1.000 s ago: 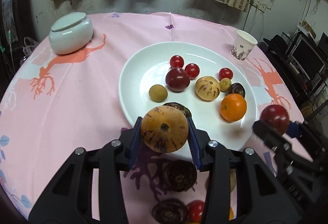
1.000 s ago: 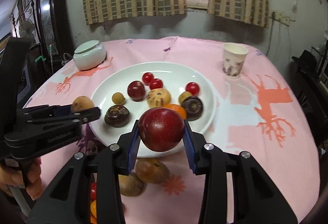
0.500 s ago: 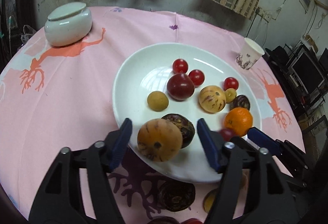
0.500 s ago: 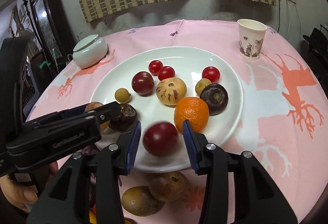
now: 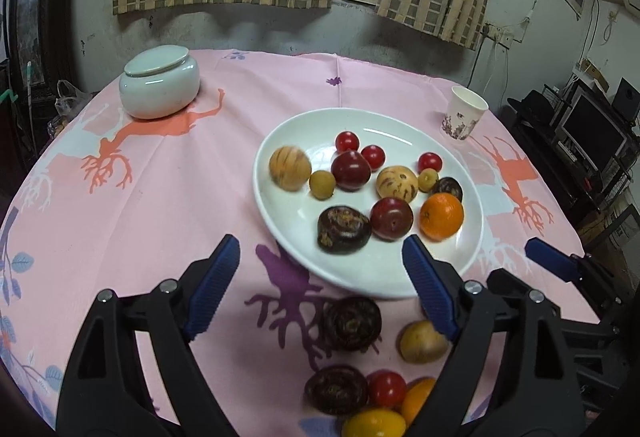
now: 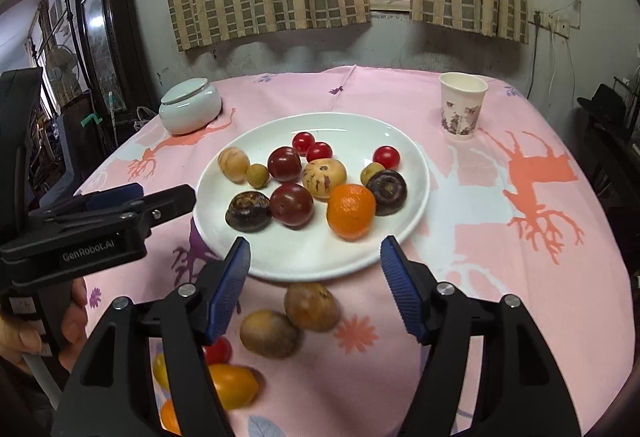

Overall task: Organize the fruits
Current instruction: 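Move both open tools back toward the fruit pile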

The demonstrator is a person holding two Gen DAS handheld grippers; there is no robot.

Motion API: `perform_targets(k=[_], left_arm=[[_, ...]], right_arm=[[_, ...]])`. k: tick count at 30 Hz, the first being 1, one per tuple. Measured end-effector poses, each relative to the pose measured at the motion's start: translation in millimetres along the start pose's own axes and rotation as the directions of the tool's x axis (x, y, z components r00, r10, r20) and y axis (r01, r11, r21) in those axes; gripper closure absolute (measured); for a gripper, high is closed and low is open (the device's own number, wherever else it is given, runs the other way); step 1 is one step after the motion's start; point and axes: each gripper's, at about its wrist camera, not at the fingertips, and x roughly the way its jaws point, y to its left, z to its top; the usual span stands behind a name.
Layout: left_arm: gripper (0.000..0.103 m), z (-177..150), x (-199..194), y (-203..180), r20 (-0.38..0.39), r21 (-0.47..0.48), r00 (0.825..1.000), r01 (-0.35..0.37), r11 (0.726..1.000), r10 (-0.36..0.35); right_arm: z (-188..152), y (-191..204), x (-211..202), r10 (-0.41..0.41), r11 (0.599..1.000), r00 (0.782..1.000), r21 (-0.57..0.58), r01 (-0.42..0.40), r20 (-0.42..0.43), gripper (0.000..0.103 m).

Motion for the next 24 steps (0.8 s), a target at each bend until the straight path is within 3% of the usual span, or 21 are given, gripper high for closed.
perform_targets(k=[5, 16, 24], left_arm=[[0.015, -16.5, -12.8, 0.6, -0.013, 0.022, 1.000, 0.003, 1.000, -0.003], [0.014, -63.2, -19.1, 4.8, -0.088, 0.063, 0.996, -0.014, 0.998, 0.019], [0.011, -78.1, -20.9, 12.2, -0.047, 0.123, 0.997, -0.055, 0.991, 0.061]], right_arm=[[-16.9, -7.3, -15.5, -0.012, 1.000, 1.000, 0.022, 0.012, -0.016, 0.034], [-50.8, -9.7, -20.8, 0.041, 0.997, 0.998, 0.064, -0.038, -0.045, 0.034], [-62.5, -1.8, -10.0, 0.092, 0.996, 0.988, 0.024, -0.090, -0.127, 0.033]])
